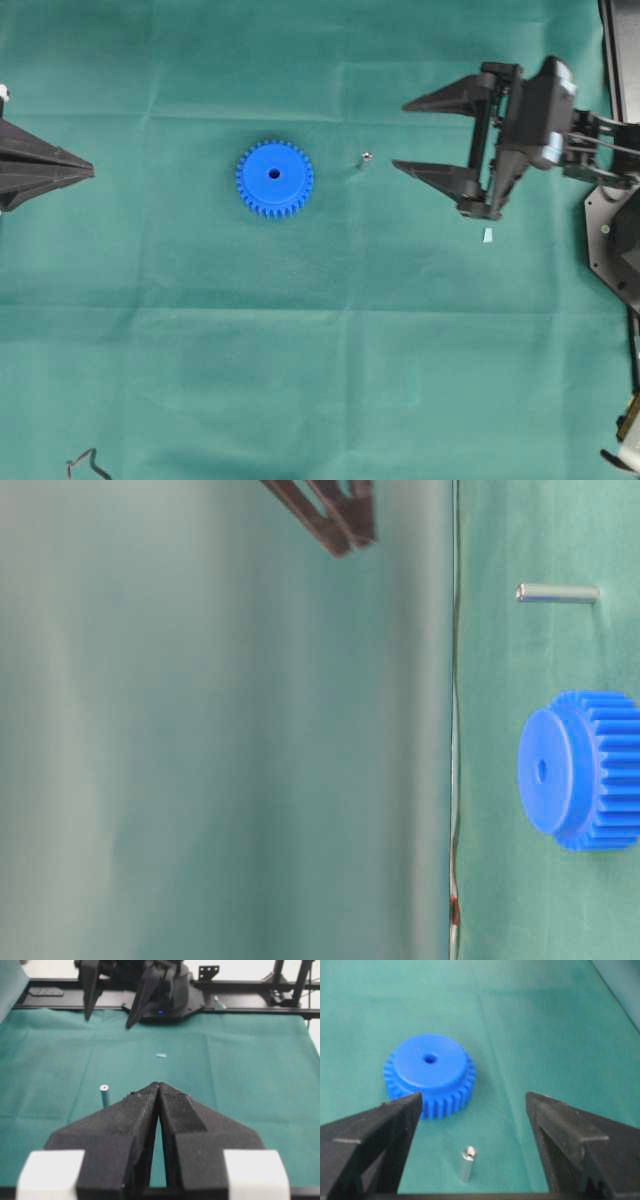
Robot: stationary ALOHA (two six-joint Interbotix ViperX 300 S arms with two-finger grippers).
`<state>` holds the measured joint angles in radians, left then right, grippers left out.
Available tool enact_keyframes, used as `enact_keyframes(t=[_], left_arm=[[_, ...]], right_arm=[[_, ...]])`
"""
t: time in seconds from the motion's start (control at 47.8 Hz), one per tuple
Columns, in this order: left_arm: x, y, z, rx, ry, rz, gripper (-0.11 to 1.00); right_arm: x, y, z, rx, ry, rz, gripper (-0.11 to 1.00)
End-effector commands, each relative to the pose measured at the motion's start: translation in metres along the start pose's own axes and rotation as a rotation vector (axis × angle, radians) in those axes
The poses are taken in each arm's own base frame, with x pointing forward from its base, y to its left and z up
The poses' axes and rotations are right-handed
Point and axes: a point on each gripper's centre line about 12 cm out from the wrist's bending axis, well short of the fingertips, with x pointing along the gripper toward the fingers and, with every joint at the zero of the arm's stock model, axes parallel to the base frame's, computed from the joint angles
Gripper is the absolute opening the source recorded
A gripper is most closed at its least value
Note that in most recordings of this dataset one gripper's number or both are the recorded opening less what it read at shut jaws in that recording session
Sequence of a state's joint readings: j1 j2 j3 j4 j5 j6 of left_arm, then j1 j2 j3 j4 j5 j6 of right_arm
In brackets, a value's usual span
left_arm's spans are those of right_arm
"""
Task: Insert the shaft into the center hole of the gear.
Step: 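Move the right gripper open over the silver shaft and lower it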
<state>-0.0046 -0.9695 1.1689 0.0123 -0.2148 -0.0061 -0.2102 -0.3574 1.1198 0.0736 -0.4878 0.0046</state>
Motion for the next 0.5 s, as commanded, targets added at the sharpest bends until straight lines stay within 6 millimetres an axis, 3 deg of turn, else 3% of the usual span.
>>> enact_keyframes(t=[0.0,0.481], left_arm=[[0.003,0.0,0.008,0.005,-0.018,-0.001,0.0],[0.003,0.0,0.006,0.008,-0.003,-0.001,0.0]], right_arm=[[0.012,-0.001,0.003,0.007,-0.013,-0.009,0.88],[0.06,-0.009,-0.047,0.061,0.116,-0.074,0.88]])
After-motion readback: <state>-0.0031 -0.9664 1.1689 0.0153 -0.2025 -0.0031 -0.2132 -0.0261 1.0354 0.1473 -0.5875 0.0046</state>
